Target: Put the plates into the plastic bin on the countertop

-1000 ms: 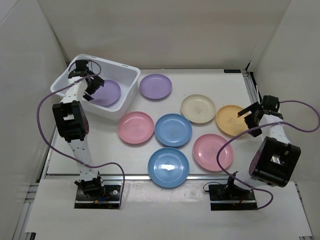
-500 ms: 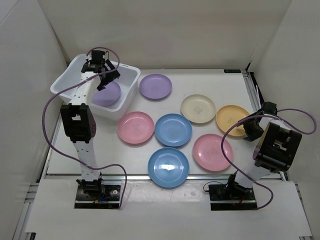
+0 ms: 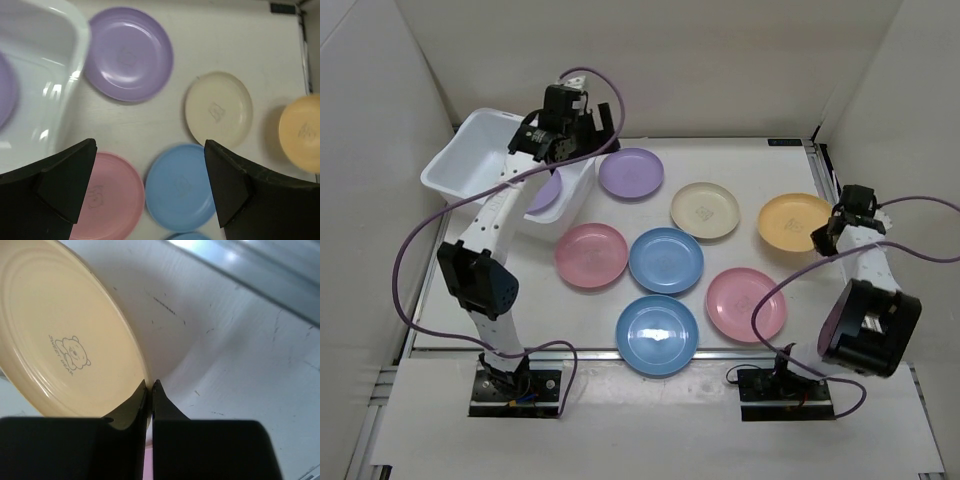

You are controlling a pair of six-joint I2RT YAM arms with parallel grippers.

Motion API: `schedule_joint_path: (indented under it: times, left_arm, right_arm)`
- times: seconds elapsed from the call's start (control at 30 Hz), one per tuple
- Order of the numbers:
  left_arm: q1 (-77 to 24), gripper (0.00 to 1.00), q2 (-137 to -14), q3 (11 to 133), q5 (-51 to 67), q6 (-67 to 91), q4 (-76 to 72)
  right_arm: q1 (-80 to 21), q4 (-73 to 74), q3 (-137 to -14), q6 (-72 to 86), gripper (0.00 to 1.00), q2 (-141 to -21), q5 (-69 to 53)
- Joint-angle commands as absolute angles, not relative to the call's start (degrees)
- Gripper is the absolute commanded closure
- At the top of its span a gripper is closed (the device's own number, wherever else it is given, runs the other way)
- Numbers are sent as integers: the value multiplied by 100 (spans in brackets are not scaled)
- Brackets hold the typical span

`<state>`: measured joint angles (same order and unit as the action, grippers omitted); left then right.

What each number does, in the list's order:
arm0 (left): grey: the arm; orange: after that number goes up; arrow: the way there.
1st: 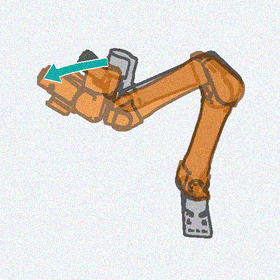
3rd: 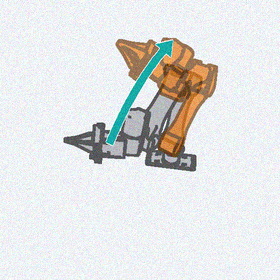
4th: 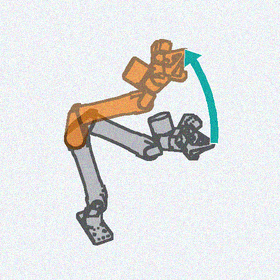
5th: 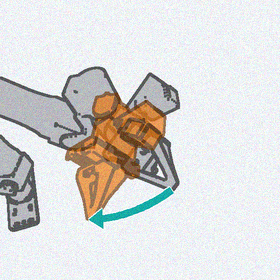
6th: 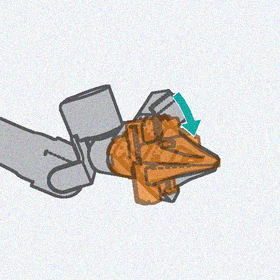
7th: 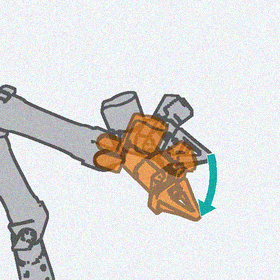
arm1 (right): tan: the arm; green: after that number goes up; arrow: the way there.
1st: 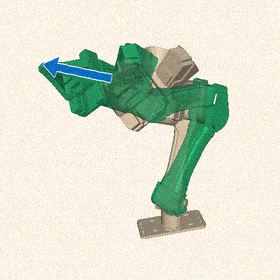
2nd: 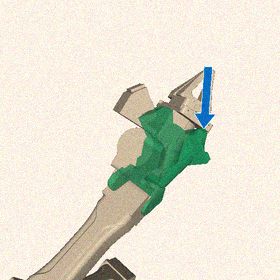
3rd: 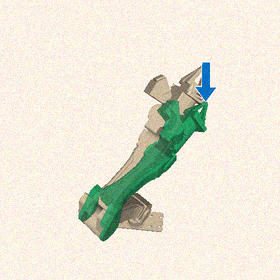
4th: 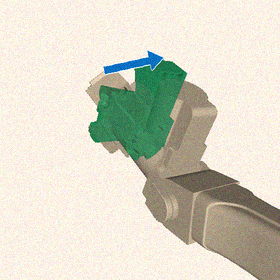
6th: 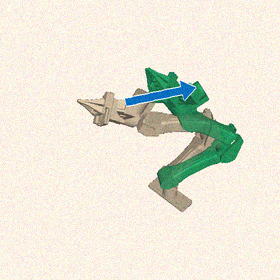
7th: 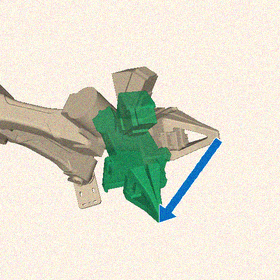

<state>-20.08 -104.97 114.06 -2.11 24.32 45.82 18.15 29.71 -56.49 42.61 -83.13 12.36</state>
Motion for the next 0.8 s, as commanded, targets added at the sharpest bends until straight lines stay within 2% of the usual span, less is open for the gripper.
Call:
schedule_joint_path:
  times: [0.0, 0.17, 0.5, 0.7, 0.77]
  left_arm:
    - [-2337, 0, -10397, 11347, 702, 1934, 4614]
    - [-2795, 1, -10704, 11443, 1842, 1846, 4386]
    - [-3041, 1, -10837, 11514, 2338, 2135, 3885]
    - [-3041, 15, -10872, 11312, 2364, 2162, 3841]
    - [-3041, 27, -10872, 11268, 2320, 2153, 3841]
  right_arm:
    - [1741, 3253, -6047, 4308, 100, -7386, 2022]
    - [1039, 3120, -6319, 3430, 100, -6812, 1250]
    - [-975, 2857, -7049, 3015, 100, -6987, -173]
    - [-1503, 2655, -7356, 2979, 100, -7224, -747]
    - [-1555, 2558, -7374, 3006, 100, -7269, -878]
